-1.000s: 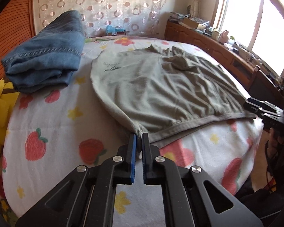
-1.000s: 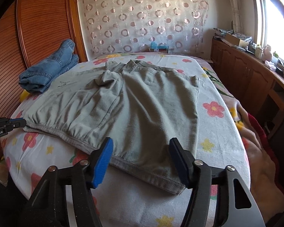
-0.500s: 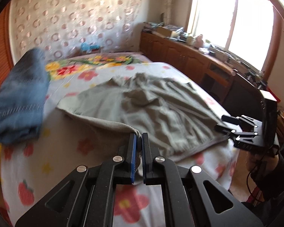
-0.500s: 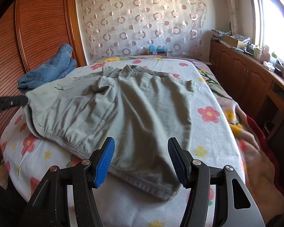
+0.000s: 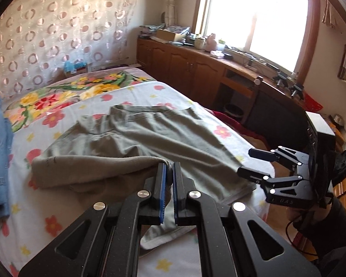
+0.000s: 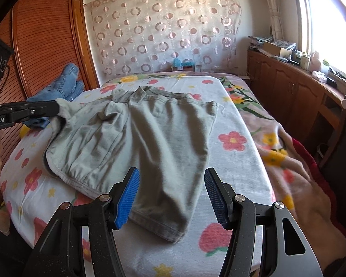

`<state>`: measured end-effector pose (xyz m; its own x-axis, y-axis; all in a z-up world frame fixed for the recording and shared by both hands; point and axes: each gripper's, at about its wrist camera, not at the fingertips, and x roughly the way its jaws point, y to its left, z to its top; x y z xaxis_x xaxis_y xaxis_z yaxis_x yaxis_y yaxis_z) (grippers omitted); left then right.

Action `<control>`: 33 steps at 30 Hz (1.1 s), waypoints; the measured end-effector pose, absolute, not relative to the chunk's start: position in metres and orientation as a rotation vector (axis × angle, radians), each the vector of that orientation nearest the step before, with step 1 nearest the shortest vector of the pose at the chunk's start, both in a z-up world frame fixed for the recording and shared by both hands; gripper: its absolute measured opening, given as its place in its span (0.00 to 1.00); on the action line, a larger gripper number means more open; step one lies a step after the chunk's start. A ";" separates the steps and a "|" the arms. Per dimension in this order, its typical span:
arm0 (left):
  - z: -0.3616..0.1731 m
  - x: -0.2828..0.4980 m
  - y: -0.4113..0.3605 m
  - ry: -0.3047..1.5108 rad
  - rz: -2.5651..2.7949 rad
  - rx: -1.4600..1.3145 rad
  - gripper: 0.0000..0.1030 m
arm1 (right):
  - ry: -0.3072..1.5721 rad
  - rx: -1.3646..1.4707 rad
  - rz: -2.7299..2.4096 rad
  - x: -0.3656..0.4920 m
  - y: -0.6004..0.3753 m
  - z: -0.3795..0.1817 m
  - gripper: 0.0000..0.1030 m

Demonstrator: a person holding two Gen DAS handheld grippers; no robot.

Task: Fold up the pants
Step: 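Lift the cuff with the left tool, fold it over the pants, open, then grasp the pants edge nearest the right tool with the right tool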

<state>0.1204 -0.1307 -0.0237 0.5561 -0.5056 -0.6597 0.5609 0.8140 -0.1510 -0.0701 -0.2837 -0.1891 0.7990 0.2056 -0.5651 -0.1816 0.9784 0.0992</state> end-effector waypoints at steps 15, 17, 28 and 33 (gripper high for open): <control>-0.041 0.126 -0.146 0.779 -0.587 0.097 0.35 | 0.610 0.058 0.182 -0.076 -0.282 -0.191 0.59; -0.041 0.125 -0.137 0.766 -0.572 0.077 0.50 | 0.610 0.058 0.182 -0.076 -0.281 -0.191 0.59; -0.065 0.123 -0.080 0.789 -0.453 0.017 0.78 | 0.609 0.021 0.194 -0.063 -0.280 -0.187 0.58; -0.079 0.117 -0.066 0.814 -0.443 -0.002 0.78 | 0.615 0.053 0.258 -0.056 -0.270 -0.185 0.49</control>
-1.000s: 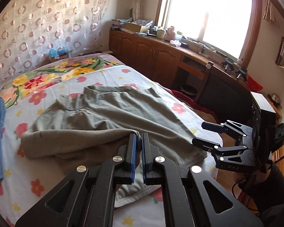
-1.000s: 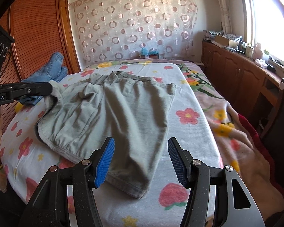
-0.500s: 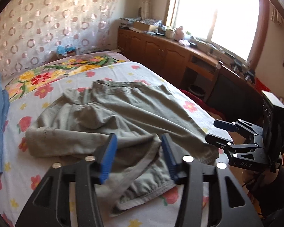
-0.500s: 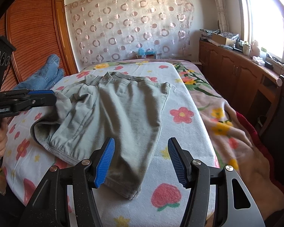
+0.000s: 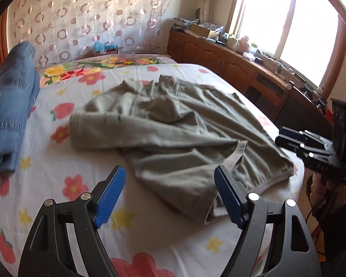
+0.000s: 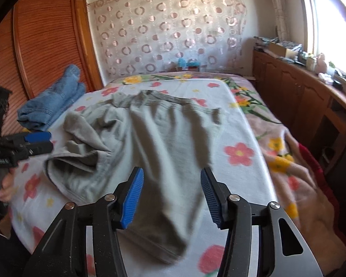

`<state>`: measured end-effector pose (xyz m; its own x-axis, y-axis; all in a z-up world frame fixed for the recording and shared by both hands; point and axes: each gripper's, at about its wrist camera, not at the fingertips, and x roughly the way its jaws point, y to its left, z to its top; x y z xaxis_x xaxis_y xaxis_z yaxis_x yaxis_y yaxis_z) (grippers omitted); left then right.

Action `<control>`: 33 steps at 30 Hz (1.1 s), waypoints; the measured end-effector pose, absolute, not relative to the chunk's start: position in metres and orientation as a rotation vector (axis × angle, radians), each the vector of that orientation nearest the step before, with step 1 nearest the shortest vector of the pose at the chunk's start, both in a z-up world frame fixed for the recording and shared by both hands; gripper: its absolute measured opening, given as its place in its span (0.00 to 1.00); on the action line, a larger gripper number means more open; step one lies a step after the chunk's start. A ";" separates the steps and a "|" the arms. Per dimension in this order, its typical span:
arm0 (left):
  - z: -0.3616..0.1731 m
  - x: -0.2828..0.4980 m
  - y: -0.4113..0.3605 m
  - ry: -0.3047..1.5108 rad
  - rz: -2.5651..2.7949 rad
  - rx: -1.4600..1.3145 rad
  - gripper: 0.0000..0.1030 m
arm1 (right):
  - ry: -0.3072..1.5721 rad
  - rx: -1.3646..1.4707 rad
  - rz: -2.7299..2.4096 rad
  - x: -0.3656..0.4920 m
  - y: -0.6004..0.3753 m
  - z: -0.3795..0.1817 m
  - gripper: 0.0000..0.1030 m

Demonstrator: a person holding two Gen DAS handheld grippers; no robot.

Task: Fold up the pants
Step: 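Grasp the pants edge nearest the right tool with the right tool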

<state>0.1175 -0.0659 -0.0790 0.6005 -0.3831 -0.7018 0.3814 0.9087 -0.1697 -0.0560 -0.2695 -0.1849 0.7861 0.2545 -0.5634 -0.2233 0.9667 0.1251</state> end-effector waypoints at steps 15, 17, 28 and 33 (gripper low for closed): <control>-0.105 0.107 -0.053 0.857 -0.394 -0.004 0.78 | 0.647 0.034 0.432 -0.026 -0.220 -0.184 0.33; -0.106 0.106 -0.052 0.850 -0.385 -0.001 0.78 | 0.673 0.030 0.441 -0.019 -0.220 -0.190 0.33; -0.102 0.104 -0.049 0.838 -0.375 -0.006 0.78 | 0.718 0.071 0.497 -0.008 -0.220 -0.190 0.05; -0.094 0.099 -0.048 0.802 -0.375 -0.011 0.78 | 0.594 0.061 0.474 -0.029 -0.221 -0.169 0.05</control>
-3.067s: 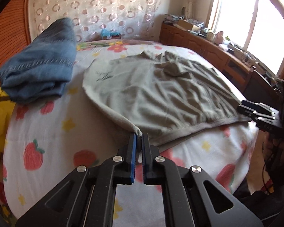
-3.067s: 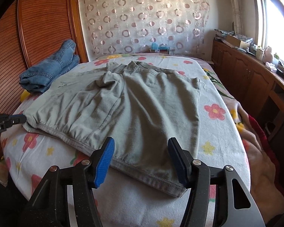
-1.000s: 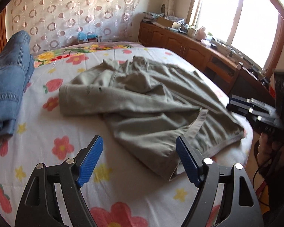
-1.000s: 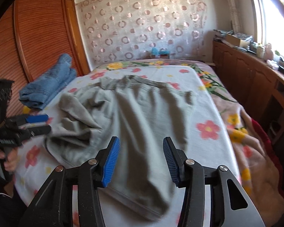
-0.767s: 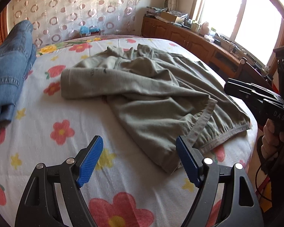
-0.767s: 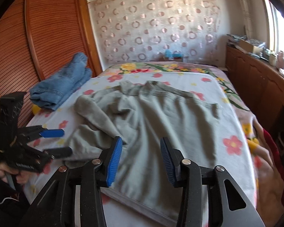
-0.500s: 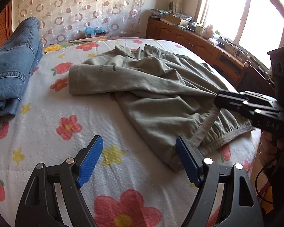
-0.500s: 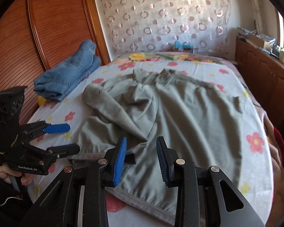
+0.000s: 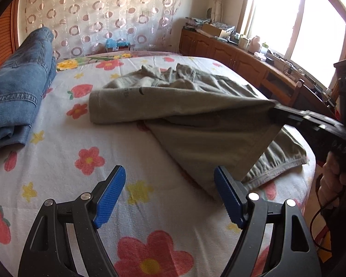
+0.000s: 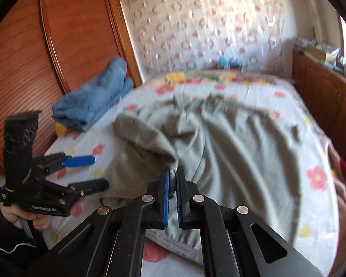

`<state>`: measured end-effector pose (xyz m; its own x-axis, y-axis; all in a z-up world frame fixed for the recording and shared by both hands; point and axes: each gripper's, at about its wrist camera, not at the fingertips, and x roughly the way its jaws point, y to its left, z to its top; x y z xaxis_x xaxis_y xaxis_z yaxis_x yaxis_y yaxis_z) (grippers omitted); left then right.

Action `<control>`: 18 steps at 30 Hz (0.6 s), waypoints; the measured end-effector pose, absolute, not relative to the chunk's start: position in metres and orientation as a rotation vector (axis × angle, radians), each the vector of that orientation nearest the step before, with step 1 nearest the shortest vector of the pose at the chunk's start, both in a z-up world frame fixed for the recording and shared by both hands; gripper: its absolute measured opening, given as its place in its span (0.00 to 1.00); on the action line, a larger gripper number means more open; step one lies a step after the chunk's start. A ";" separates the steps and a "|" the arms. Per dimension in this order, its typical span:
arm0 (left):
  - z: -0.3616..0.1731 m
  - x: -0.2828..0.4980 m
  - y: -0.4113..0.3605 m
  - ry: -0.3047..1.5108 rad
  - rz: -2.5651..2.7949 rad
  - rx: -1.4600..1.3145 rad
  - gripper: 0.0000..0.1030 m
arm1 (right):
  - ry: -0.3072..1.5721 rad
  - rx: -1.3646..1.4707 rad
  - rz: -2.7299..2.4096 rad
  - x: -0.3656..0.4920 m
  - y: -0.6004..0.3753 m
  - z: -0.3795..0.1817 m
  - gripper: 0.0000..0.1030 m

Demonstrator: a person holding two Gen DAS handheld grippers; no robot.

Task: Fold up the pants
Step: 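Grasp the pants edge nearest the right tool with the right tool, then fold the held edge over the pants with the right tool and open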

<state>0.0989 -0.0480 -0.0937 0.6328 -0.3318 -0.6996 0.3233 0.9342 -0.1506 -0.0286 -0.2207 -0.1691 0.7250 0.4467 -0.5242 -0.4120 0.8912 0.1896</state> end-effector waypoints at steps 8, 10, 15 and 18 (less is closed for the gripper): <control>-0.080 0.099 -0.055 0.763 -0.374 -0.011 0.78 | 0.503 0.038 0.414 -0.064 -0.244 -0.148 0.05; -0.077 0.099 -0.058 0.757 -0.381 -0.003 0.78 | 0.500 0.038 0.399 -0.071 -0.245 -0.152 0.05; -0.073 0.102 -0.068 0.757 -0.399 0.010 0.78 | 0.498 0.042 0.355 -0.083 -0.253 -0.152 0.05; -0.073 0.103 -0.074 0.760 -0.412 0.019 0.78 | 0.512 0.048 0.327 -0.091 -0.262 -0.154 0.05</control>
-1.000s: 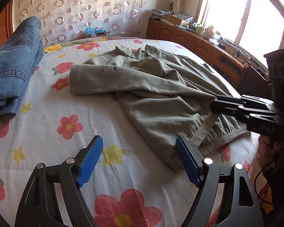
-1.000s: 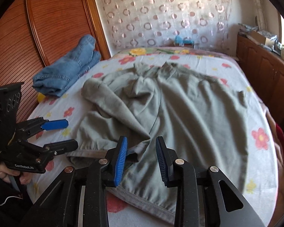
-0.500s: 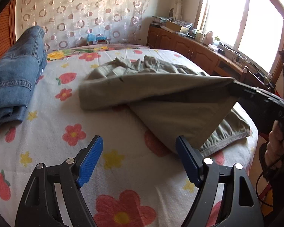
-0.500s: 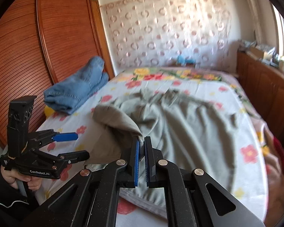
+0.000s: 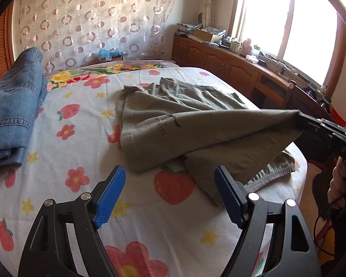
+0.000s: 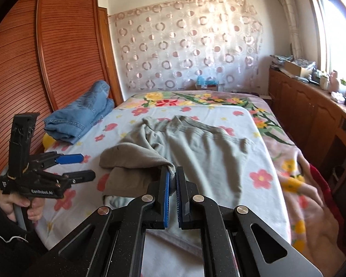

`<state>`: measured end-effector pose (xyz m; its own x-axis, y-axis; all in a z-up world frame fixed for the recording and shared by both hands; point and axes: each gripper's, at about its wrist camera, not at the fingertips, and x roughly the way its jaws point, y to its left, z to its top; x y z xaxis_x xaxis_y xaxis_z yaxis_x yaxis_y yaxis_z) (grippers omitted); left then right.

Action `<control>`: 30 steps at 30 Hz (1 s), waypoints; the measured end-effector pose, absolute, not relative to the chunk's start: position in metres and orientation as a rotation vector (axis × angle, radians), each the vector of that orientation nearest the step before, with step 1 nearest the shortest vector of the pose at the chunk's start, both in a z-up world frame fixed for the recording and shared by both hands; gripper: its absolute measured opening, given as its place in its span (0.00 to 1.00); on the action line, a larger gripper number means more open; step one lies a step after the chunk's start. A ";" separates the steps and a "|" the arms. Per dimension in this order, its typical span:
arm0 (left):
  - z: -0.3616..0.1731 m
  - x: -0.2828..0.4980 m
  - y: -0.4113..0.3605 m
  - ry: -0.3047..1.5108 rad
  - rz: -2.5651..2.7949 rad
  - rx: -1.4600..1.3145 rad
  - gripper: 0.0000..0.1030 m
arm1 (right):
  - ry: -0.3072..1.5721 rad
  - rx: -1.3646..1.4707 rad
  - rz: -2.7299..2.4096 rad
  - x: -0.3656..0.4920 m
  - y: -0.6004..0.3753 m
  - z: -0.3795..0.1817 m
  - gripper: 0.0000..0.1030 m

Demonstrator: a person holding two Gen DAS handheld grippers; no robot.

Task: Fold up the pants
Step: 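Fold the held edge over the pants with the right tool and open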

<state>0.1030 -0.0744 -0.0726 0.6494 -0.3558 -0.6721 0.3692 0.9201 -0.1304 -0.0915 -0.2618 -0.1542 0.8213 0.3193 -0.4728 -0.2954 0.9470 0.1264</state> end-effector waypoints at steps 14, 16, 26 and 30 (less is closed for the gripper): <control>-0.072 0.099 -0.088 0.754 -0.431 0.045 0.78 | 0.609 0.067 0.252 -0.108 -0.272 -0.165 0.05; -0.073 0.099 -0.088 0.756 -0.433 0.042 0.78 | 0.618 0.070 0.248 -0.109 -0.273 -0.163 0.05; -0.076 0.097 -0.089 0.751 -0.424 0.047 0.78 | 0.687 0.091 0.247 -0.109 -0.272 -0.171 0.05; -0.075 0.096 -0.086 0.727 -0.407 0.039 0.78 | 0.691 0.112 0.244 -0.107 -0.278 -0.167 0.05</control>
